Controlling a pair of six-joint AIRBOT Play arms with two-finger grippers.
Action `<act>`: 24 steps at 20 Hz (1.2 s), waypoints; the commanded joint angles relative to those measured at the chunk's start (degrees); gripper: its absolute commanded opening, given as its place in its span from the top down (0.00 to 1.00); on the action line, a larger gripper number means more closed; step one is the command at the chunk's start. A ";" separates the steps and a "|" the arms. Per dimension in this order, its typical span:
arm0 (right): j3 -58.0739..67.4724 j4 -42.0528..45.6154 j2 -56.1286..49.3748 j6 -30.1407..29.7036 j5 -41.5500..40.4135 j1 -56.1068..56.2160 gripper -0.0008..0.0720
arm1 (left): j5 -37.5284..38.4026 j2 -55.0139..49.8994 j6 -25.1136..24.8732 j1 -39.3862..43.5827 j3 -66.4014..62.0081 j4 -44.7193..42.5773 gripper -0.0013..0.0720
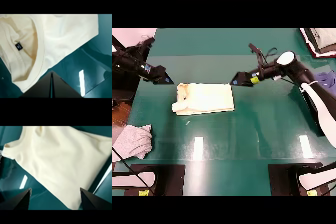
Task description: Fold the shirts.
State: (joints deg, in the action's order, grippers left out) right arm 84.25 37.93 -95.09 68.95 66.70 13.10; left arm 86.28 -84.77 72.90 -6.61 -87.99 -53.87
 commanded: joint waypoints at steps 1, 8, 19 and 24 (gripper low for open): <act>-7.87 -0.90 -0.24 0.94 -1.03 -3.15 0.04 | -0.68 0.02 -0.96 -0.02 4.48 0.09 0.95; -1.75 -3.93 -11.41 0.92 -2.10 3.15 0.04 | -2.89 0.02 -1.42 -0.02 5.20 0.26 0.95; 10.56 -11.32 -19.10 -1.03 -5.86 8.44 0.97 | -2.75 0.04 -2.43 -0.02 5.20 0.50 0.95; 8.70 -3.17 -7.48 1.55 -3.91 -1.46 0.97 | -4.11 0.09 -2.43 2.12 5.20 0.63 0.95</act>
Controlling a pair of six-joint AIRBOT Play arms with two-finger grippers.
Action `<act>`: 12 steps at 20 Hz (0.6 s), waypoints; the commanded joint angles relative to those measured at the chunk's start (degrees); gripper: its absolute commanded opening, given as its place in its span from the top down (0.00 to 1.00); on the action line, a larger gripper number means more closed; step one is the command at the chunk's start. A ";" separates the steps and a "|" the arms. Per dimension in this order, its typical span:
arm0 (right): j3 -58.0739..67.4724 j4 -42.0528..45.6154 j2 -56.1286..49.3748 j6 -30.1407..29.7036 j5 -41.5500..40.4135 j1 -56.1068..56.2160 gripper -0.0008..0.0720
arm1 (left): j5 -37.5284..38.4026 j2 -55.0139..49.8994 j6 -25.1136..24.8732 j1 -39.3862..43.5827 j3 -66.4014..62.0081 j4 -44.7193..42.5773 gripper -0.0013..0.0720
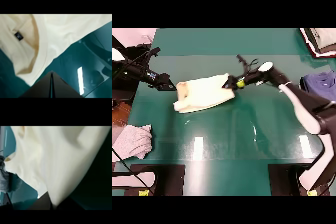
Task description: Fold the shirts.
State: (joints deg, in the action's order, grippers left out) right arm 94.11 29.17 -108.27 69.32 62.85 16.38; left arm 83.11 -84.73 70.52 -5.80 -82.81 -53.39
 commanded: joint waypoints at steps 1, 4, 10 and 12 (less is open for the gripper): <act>-3.17 9.70 9.16 2.56 -1.46 -7.65 0.97 | -2.32 0.04 -0.04 2.71 0.02 0.17 0.95; -10.12 16.06 18.67 4.00 -2.49 -19.28 0.97 | -7.91 0.04 -0.07 8.22 0.02 0.17 0.95; -14.97 17.49 26.77 2.78 -6.36 -39.93 0.98 | -14.93 0.02 -0.04 16.59 0.02 0.22 0.95; -12.98 17.46 25.92 1.05 -7.04 -42.99 0.98 | -14.86 0.02 -0.02 17.88 0.02 0.20 0.95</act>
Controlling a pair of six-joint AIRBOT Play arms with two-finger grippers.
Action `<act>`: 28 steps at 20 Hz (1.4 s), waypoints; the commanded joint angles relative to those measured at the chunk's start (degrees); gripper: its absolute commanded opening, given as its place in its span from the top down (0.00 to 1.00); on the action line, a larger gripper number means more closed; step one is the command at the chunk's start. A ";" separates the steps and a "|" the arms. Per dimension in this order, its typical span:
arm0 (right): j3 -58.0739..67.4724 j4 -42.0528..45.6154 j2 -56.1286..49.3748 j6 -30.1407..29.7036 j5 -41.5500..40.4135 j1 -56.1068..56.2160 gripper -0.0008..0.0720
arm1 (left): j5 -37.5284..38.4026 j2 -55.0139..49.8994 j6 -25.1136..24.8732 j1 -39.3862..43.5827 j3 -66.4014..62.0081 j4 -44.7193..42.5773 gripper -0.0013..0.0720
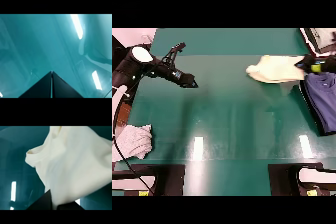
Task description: Fold the shirts.
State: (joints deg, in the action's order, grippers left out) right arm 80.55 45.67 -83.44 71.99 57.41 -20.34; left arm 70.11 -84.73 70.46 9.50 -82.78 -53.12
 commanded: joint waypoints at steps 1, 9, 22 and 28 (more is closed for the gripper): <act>2.21 0.98 0.20 -1.66 -1.95 -6.99 0.98 | -1.77 0.02 0.04 2.84 0.00 0.02 0.95; 21.20 0.46 -5.11 -1.77 -6.36 -9.90 0.98 | 0.04 0.02 0.07 3.02 0.00 -0.02 0.95; 27.76 4.07 2.25 -3.02 11.52 -19.30 0.97 | 1.92 0.02 0.04 3.02 0.00 -0.07 0.95; 12.87 13.68 10.93 -1.33 22.01 -26.10 0.97 | 2.97 0.02 0.02 3.02 0.00 -0.07 0.95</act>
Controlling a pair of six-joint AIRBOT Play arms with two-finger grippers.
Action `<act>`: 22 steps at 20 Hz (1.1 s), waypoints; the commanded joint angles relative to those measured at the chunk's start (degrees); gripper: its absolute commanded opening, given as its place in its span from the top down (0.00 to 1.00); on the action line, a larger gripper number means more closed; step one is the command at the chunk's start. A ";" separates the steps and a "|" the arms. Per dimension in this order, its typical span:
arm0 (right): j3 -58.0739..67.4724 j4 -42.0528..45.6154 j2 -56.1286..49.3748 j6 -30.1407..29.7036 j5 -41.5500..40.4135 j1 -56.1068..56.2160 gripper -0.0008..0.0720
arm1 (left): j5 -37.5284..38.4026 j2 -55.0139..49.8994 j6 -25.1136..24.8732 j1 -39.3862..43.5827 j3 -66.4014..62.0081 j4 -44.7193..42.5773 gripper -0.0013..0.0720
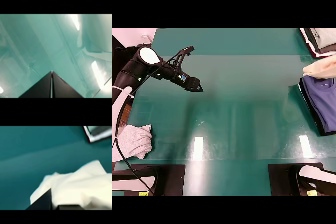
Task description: Fold the shirts.
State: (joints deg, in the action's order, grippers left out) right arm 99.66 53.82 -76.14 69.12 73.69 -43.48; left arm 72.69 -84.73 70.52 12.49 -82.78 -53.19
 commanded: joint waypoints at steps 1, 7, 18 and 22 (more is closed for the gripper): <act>-8.68 8.35 4.87 3.32 6.54 -3.98 0.97 | 0.42 0.02 -0.04 0.02 0.00 0.00 0.95; -26.32 18.40 11.87 9.09 8.26 -11.34 0.43 | 1.68 0.02 -0.46 0.02 0.00 0.00 0.95; -31.08 8.07 22.69 10.38 1.81 -8.68 0.32 | 1.29 0.02 -0.48 0.02 0.00 0.00 0.95; -31.08 2.60 25.49 10.38 3.32 7.89 0.51 | 0.07 0.02 -0.44 0.02 0.00 0.02 0.95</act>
State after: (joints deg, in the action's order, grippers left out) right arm 68.69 60.23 -52.71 79.24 77.06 -45.30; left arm 73.21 -84.73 70.06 12.49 -82.78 -53.17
